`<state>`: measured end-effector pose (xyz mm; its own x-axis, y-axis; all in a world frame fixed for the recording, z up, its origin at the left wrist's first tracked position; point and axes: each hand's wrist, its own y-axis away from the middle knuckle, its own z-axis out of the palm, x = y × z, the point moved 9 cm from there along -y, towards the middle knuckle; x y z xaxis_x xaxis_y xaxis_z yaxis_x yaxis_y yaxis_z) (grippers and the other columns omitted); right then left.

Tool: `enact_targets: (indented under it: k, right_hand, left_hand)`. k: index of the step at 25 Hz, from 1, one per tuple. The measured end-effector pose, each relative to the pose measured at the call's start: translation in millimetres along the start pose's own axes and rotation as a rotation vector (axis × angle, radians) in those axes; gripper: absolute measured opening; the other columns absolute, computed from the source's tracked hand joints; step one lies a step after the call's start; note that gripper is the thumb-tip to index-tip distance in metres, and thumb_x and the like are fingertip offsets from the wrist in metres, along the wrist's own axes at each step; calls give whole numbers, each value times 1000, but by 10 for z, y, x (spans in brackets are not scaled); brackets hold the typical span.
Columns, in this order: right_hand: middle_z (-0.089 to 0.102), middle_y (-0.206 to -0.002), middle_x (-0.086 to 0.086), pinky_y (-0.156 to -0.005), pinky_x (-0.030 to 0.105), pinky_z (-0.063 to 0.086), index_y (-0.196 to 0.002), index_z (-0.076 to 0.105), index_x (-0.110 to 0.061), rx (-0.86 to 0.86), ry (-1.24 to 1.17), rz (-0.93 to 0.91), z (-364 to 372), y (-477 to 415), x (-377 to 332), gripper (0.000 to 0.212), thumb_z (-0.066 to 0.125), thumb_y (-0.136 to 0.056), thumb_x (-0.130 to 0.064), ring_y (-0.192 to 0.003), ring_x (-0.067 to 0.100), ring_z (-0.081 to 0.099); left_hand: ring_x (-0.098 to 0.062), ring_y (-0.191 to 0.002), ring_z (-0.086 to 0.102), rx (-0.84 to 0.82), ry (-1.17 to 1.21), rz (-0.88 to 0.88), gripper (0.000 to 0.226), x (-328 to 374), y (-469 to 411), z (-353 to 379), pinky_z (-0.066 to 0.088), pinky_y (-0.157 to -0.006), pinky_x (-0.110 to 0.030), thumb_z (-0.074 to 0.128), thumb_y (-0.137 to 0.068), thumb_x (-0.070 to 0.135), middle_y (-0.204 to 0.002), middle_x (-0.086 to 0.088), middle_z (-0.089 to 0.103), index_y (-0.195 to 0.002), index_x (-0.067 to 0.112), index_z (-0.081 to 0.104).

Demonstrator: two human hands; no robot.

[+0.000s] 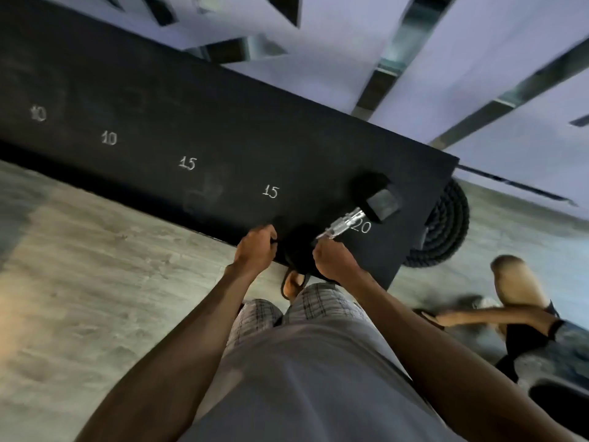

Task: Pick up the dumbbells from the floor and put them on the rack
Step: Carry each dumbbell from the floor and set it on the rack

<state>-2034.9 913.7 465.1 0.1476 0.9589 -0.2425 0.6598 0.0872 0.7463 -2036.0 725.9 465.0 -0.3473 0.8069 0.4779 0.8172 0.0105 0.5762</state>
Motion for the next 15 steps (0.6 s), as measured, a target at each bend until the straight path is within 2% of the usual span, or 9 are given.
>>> enact_targets:
  k: [3, 5, 8, 9, 12, 15]
  right_hand:
    - [55, -132, 22, -95, 43, 47, -133, 42, 1, -10, 185, -15, 108, 153, -387, 45, 46, -96, -25, -119, 38, 57]
    - [56, -133, 19, -95, 43, 46, -133, 45, -3, -5, 345, -3, 134, 269, -635, 44, 46, -97, -28, -121, 37, 56]
    - [58, -128, 19, -90, 42, 47, -125, 51, -8, 9, 445, -149, 340, 482, -1208, 36, 41, -100, -32, -117, 38, 57]
    - [61, -125, 19, -88, 41, 47, -119, 54, -9, -4, 437, -220, 536, 595, -1455, 33, 41, -100, -32, -114, 38, 59]
    - [65, -118, 19, -86, 39, 49, -110, 57, -11, -87, 441, -404, 1273, 934, -2191, 28, 41, -99, -30, -109, 36, 61]
    - [66, -118, 15, -88, 36, 50, -111, 59, -13, -234, 541, -583, 2258, 1436, -2881, 25, 44, -98, -29, -109, 34, 61]
  left_hand:
    - [-32, -102, 64, 7, -10, -129, 17, -685, 499, -189, 52, -83, -41, 53, -95, 22, -108, -12, 68, -107, 12, 60]
    - [-32, -104, 64, 31, 17, -195, 18, -1156, 926, -229, 50, -83, -39, 53, -96, 25, -109, -13, 68, -107, 11, 58]
    - [-31, -104, 65, 62, 115, -278, 19, -1778, 1522, -150, 50, -83, -37, 56, -95, 27, -101, -10, 68, -106, 12, 60]
    - [-30, -105, 64, 65, 149, -304, 20, -1989, 1734, -105, 50, -84, -38, 55, -95, 28, -101, -10, 67, -108, 13, 60]
    - [-29, -111, 61, 76, 212, -378, 27, -2530, 2298, 3, 50, -93, -38, 50, -97, 28, -118, -10, 65, -119, 14, 58]
    - [-31, -111, 61, 153, 273, -450, 30, -3151, 2981, 123, 47, -89, -36, 50, -98, 27, -118, -13, 66, -122, 10, 57]
